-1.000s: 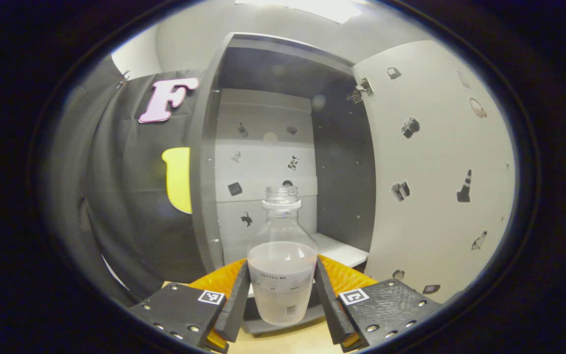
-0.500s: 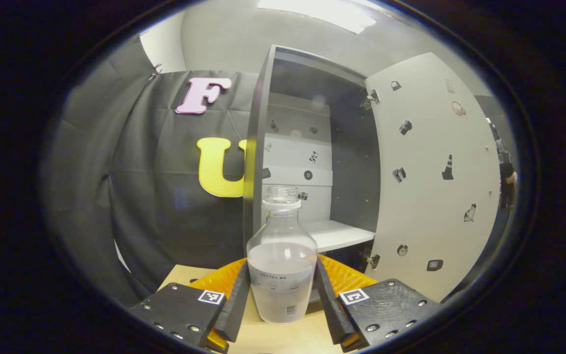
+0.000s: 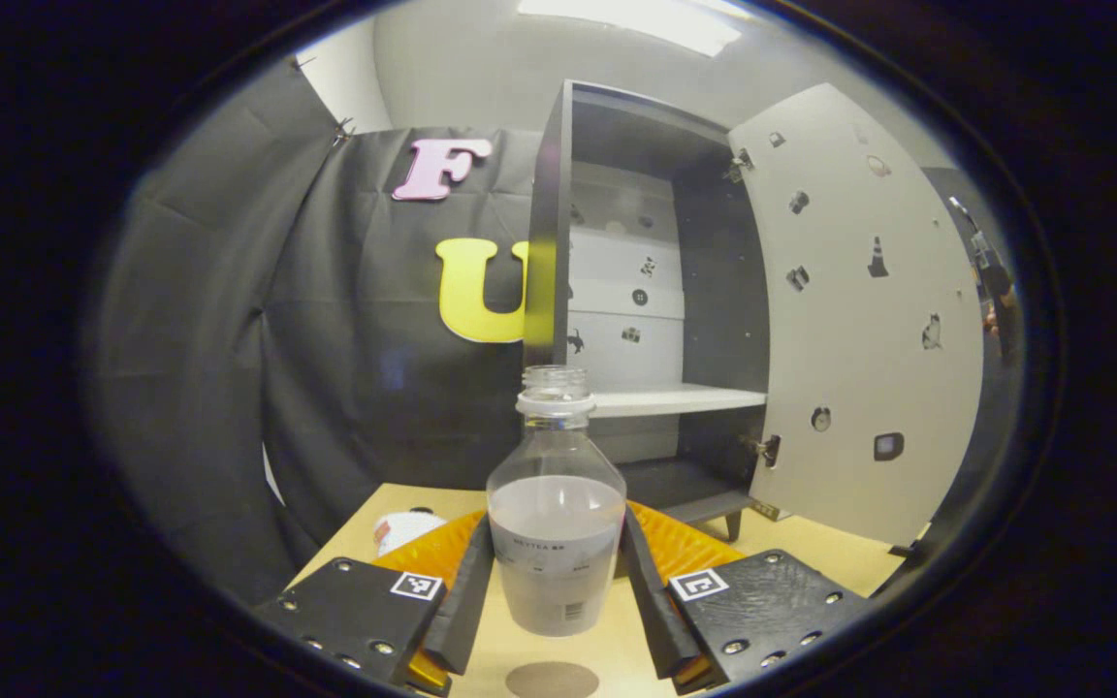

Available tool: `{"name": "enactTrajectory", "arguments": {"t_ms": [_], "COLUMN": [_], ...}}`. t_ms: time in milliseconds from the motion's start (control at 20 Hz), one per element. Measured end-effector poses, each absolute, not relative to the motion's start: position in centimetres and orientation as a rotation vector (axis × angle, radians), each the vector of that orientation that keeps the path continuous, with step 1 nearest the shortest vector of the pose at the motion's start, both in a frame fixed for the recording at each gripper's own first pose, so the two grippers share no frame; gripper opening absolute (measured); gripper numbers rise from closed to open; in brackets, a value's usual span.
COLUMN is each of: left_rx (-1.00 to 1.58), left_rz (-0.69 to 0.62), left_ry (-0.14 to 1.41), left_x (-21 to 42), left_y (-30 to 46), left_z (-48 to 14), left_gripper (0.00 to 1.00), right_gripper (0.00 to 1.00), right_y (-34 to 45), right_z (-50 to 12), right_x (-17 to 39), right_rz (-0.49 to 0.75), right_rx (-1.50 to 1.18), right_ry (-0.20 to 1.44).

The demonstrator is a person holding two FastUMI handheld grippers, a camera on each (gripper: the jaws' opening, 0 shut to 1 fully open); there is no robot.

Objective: Open the cabinet door with the right hand, grasp the bottle in the cabinet with the left hand and place it on the coaster, then close the cabinet door with the right hand.

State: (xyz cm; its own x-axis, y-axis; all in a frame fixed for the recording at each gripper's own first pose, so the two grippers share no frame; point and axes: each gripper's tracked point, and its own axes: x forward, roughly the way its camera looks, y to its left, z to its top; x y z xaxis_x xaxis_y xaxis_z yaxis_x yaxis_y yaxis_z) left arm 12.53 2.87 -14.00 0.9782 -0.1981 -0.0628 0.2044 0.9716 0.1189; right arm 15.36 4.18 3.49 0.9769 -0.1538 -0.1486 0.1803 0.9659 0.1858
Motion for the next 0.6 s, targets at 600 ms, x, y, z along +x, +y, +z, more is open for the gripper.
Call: {"name": "enactTrajectory", "arguments": {"t_ms": [600], "left_rx": [0.175], "left_rz": [-0.064], "left_ry": [0.133], "left_x": [12.0], "left_y": [5.8], "left_z": [-26.5], "left_gripper": [0.7], "right_gripper": [0.98], "right_y": [2.5], "right_z": [2.3], "right_x": [14.7], "right_rz": [-0.28], "right_rx": [0.229], "right_ry": [0.178]}}
